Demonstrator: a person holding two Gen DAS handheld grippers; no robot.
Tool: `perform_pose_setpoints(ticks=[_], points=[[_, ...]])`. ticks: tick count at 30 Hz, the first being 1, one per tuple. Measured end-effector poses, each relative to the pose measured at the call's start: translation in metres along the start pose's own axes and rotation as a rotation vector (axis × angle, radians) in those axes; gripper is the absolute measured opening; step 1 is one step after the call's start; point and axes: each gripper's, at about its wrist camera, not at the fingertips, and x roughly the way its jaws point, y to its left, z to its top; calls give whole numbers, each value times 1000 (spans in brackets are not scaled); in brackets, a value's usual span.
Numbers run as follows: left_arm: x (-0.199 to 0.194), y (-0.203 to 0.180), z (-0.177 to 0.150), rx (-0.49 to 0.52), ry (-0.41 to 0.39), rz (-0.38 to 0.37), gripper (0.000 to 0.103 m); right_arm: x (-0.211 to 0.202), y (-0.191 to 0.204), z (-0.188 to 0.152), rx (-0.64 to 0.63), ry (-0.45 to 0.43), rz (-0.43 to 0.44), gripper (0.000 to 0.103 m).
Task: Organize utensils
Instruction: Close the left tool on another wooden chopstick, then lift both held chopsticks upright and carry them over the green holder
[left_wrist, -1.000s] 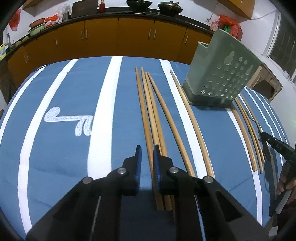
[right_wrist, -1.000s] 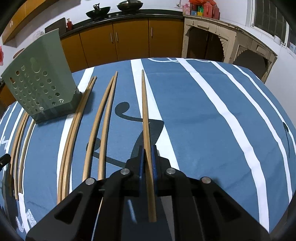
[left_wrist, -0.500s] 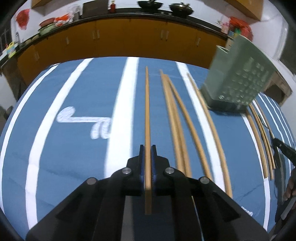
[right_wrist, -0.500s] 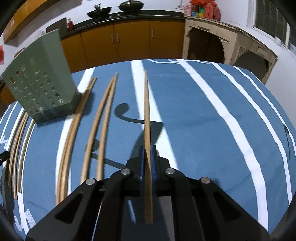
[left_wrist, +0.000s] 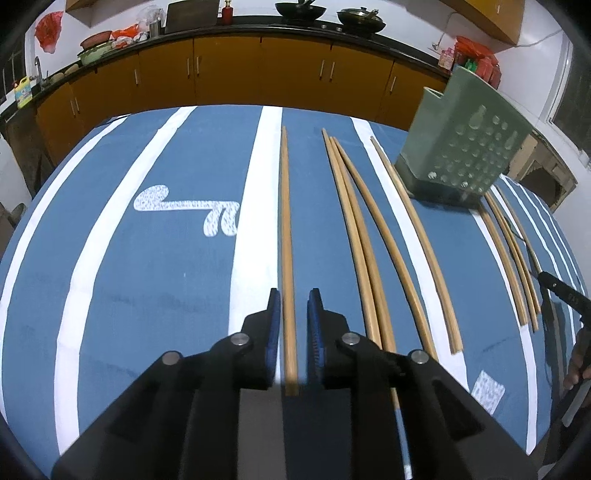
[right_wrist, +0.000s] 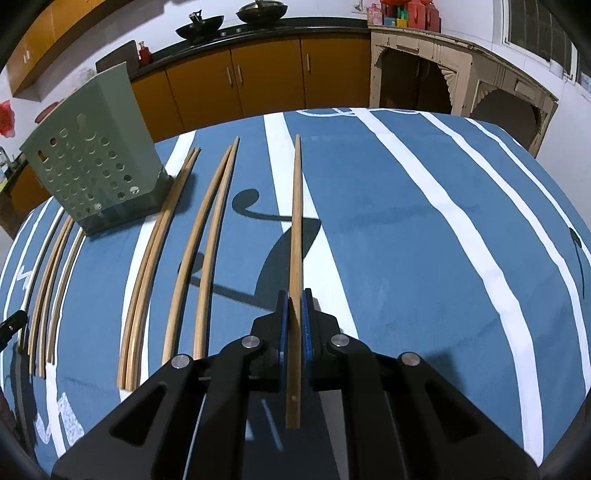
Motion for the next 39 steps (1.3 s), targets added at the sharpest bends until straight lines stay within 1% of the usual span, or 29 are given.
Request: perform_pose_setpoints(ticks=[5,6,8,10,12,13,15,20,24,31,35,39], points=[[-6,-2,-10,8,-8,12,17,-6,0,-10,0,-6,1,9],[-7,-3,-12,11,-10,16,16,-7,1,-12,-11,-10,-5,9],[-8,-3,-15,14,-16,38,8,-8,2,-14,-17,-12,-3,8],[-10,0,-16,8,-13,27,8,-10,-1,-13,3,-9,17,8],[-12,2,-14,3,-3,30,8,-19,-3,-11,11,-40,27,8],[-16,3,-13,7,-12,34,8,-25,-3,-9,7,-62,26,8],[-26,2,-9,19,-42,38,8,-40,-4,-3,1,-110,27,8],[-62,3,7,26,-152,42,8,-69,-11,9,26,-204,46,8],[-85,2,19,26,-229,38,8,-85,-14,17,34,-256,52,8],[-120,3,41,-9,-357,1,8,-111,-16,33,42,-364,70,8],[-138,5,53,-31,-425,-7,8,-120,-17,44,45,-409,76,8],[-148,7,66,-46,-467,-8,7,-125,-16,55,58,-433,92,8]])
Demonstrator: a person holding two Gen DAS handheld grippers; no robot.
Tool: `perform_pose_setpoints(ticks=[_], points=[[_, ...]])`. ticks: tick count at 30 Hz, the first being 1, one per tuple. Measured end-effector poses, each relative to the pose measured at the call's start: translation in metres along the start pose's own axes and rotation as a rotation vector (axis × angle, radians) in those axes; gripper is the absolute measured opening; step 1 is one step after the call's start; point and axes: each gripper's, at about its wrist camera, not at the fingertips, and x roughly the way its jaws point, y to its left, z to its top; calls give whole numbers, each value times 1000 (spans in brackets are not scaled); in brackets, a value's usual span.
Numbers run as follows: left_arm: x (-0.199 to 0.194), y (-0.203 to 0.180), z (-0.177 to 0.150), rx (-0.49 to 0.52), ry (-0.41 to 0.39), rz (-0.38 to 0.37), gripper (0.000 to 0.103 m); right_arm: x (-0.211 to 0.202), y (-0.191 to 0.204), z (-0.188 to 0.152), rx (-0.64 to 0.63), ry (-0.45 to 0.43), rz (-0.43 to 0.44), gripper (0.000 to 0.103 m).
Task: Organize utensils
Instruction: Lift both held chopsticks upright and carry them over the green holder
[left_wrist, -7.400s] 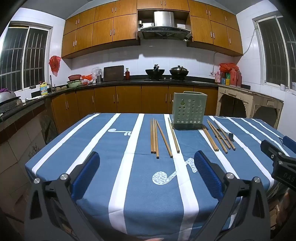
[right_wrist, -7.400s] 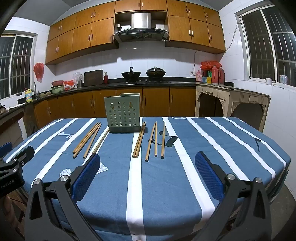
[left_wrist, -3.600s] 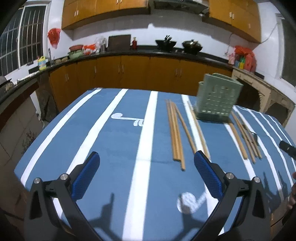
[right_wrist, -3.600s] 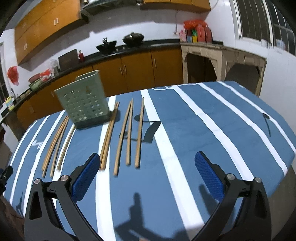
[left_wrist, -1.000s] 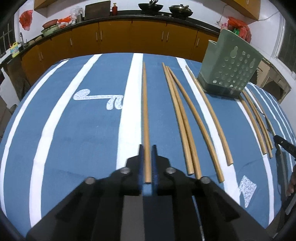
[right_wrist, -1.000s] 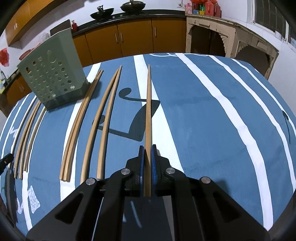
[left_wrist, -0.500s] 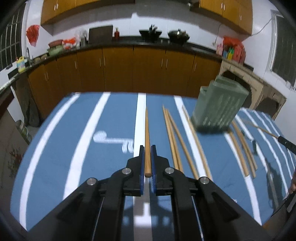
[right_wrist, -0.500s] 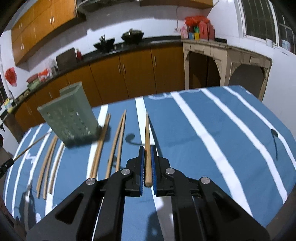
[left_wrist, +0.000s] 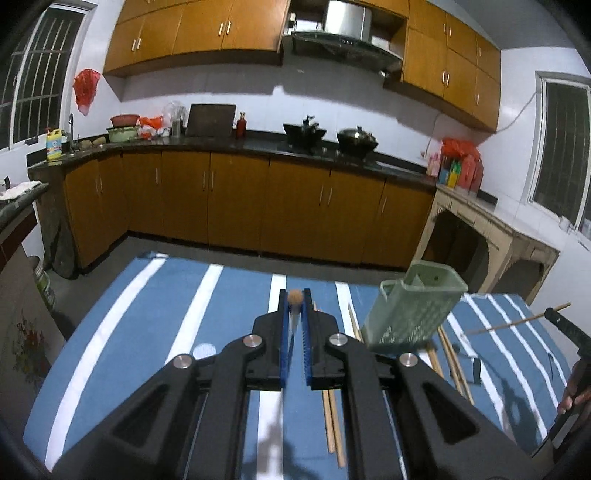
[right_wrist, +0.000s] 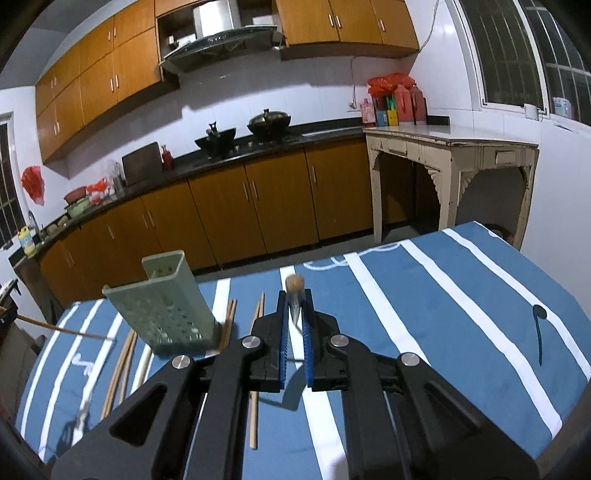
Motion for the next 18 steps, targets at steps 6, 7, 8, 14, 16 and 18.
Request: perform_pose_setpoints(ticks=[6,7,8,14,16,18], points=[[-6,-1,25,-7,-42,-6,7,-5,4,21,7,-53,39,8],[-7,-2,29,-7,-49,-12,7,-8,5,26,7,-67,46,8],[-10,-3,34,-7,-60,-17,7,-11,6,32,10,-81,56,8],[-33,-12,66,-5,-145,-64,7,-30,10,64,53,-178,120,8],[-40,-18,78,-8,-178,-84,7,-36,13,75,78,-216,151,8],[-46,-25,91,-21,-211,-110,7,-42,17,86,101,-255,185,8]])
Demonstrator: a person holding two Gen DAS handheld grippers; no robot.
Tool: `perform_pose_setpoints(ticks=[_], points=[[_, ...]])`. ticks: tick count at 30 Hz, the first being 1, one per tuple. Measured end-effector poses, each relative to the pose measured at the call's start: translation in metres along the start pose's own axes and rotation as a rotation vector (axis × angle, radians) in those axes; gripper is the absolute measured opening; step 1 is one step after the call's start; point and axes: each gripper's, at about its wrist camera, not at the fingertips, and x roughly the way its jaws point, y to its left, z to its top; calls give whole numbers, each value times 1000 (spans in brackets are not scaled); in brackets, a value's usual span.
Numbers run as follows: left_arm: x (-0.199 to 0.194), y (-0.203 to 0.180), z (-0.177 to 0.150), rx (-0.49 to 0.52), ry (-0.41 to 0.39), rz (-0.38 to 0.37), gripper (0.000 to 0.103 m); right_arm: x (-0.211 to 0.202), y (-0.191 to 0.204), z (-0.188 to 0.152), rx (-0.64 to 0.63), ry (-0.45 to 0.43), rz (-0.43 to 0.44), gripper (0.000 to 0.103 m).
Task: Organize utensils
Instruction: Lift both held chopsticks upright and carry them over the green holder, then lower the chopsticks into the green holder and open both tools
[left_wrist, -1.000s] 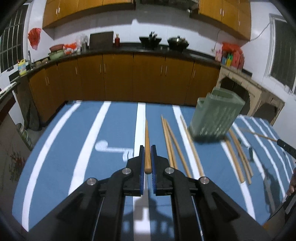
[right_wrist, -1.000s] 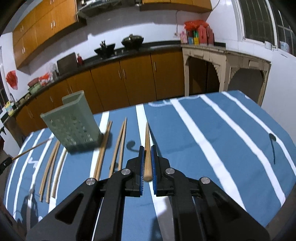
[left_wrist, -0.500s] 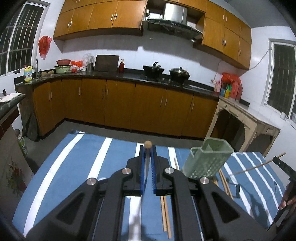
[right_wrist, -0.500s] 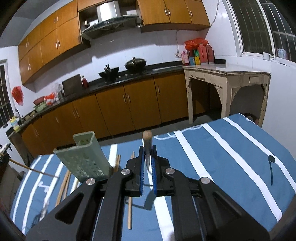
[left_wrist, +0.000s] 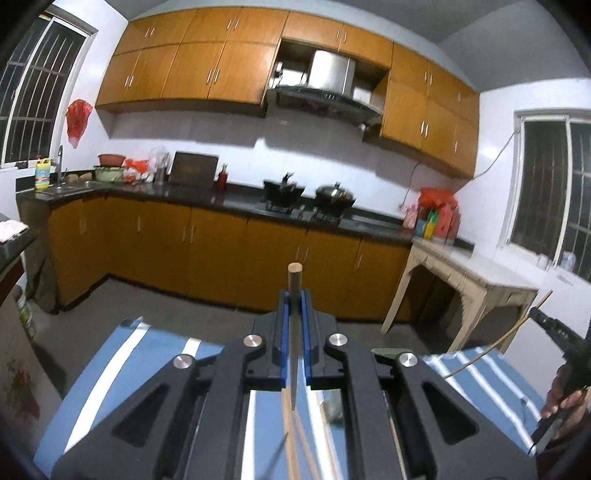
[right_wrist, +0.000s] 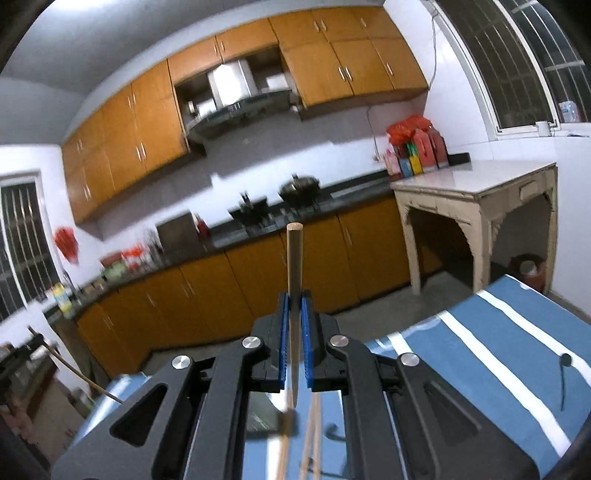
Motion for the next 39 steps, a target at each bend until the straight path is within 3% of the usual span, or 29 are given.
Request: perform_pose_setpoints(ticks=[8,16,23,35,37,39], points=[[7,-42,29,-17,-107,-63,7,1,37,12,-37,-90,103,8],[45,-77,0,15,-34,-98,7,30,53,-15,-115,-36,113,8],[70,-91,-20,59,-18,-70,7,47,66,-38,-212,9,74,8],[98,-93,-36,79,45,-47,8,63,66,-55,-198,111,82,8],[96,-91,-38,81,47,-40,11,58,66,-54,-194,107,78,11],[92,-86,-38,76,45,-32,18,51,61,-52,-176,101,74,27]])
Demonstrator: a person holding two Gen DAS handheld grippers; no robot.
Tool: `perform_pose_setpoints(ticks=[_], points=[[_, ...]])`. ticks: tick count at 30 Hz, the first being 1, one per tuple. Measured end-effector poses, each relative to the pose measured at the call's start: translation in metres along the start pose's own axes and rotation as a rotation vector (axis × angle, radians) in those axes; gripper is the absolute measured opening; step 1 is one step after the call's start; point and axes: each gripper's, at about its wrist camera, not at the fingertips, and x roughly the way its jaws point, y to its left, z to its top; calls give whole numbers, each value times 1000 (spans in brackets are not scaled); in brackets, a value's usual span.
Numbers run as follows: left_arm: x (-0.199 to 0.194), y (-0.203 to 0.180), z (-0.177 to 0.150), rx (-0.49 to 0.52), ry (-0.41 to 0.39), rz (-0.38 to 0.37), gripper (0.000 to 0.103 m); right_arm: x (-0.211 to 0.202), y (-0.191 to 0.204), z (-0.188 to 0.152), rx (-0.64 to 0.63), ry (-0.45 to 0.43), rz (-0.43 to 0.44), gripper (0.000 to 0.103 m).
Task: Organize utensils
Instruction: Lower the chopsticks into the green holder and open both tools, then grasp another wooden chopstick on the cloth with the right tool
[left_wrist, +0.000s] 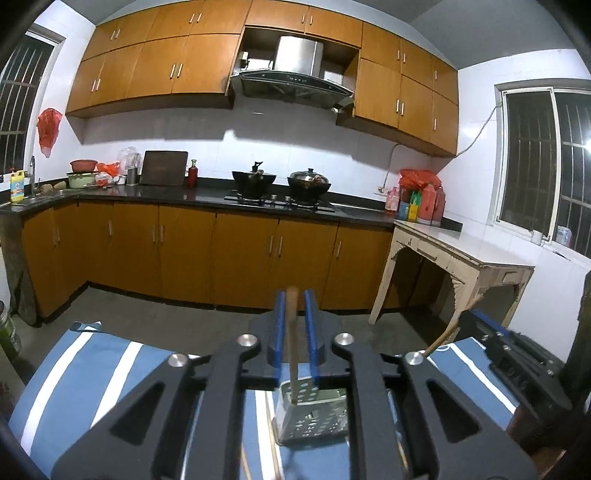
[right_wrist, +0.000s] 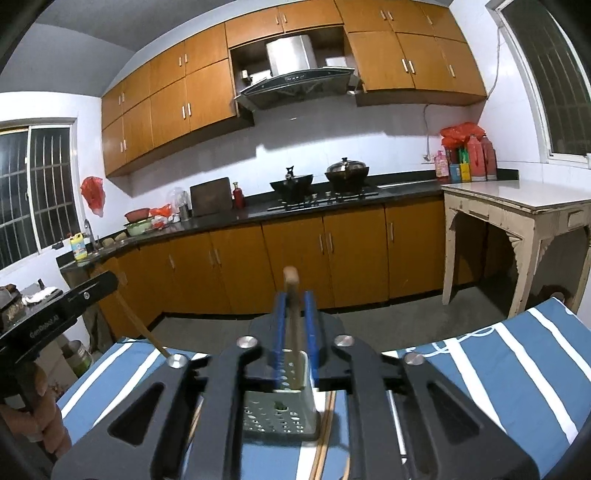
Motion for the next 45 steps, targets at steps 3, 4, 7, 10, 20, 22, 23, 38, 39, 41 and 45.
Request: perform_pose_setpoints(ticks=[3,4,7,10,20,22,23,38,39,41,45], points=[[-8,8,-1,-22,-7,5,25,-8,-6,0,25,-2,-4,34],[-12,11,-1,-29,-10,8,26,-12,-8,-1,31,-1,-6,34],[-25,21,-3,-48,-18,14,30,-24,-13,-3,41,5,-21,34],[-42,32,-11,-60,-23,29,31,-36,-20,-11,46,24,-38,34],[-58,79,-83,-72,108,150,33,-13,-52,-86,100,299,-136,34],[-51,87,-104,-80,161,158,33,3,-57,-108,114,385,-144,34],[-48,90,-114,-82,185,160,33,9,-58,-117,109,417,-149,32],[-9,100,-186,-85,428,58,32,55,-47,-174,-34,608,-211,14],[-7,99,-189,-84,439,47,32,55,-48,-175,-33,605,-211,7],[-3,96,-191,-85,459,32,31,53,-53,-174,-19,603,-222,7],[6,92,-197,-81,503,8,21,51,-73,-172,35,591,-291,7]])
